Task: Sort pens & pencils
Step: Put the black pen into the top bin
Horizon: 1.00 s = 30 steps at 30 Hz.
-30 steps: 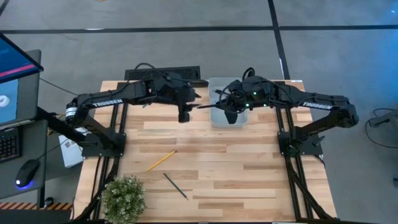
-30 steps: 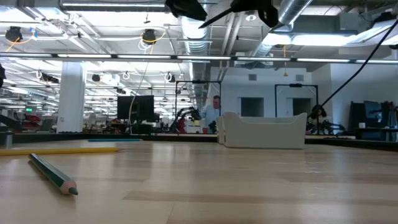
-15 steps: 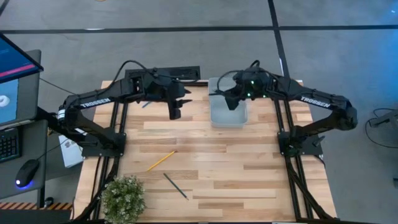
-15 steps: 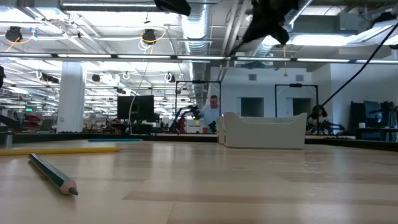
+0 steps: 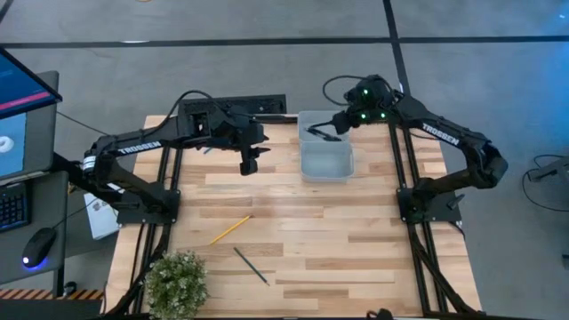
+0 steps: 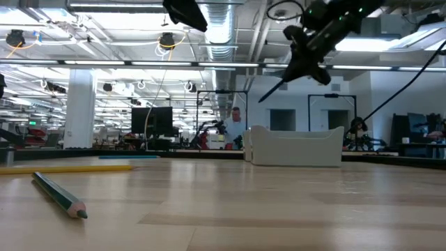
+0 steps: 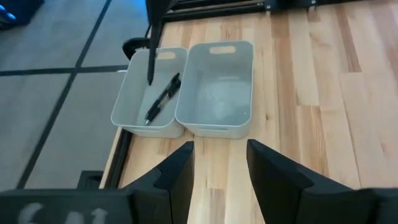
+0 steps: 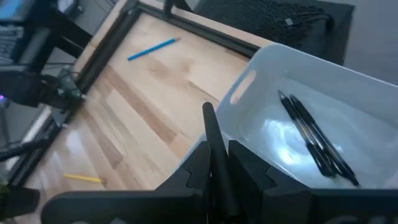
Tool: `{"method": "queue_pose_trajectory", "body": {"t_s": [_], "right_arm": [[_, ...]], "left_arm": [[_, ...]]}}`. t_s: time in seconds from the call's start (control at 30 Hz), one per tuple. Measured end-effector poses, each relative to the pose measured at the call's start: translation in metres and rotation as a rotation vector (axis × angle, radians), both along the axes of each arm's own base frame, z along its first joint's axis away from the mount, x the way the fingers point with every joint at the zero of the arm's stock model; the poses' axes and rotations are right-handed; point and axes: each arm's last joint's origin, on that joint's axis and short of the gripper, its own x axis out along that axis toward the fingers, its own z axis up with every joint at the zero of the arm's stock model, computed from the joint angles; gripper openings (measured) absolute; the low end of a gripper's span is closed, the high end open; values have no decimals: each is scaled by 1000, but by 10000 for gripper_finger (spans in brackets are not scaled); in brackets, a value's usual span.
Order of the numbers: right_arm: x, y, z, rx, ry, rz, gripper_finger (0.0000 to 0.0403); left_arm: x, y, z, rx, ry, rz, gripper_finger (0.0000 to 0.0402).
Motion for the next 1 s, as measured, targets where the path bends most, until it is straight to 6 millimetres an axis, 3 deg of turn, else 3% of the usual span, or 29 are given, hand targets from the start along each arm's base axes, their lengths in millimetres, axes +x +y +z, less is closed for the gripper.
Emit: {"method": "queue_pose_trajectory", "body": {"t_s": [0.33, 0.73, 1.0], "right_arm": [[23, -39, -55, 97, 69, 19, 62], [29, -65, -102, 209, 120, -8, 62], [30, -68, -109, 243, 121, -24, 85]], "left_arm": [[-1, 0, -1, -29, 8, 21, 139], [-3, -1, -4, -58, 34, 40, 139], [-3, -1, -4, -70, 31, 50, 139]]}}
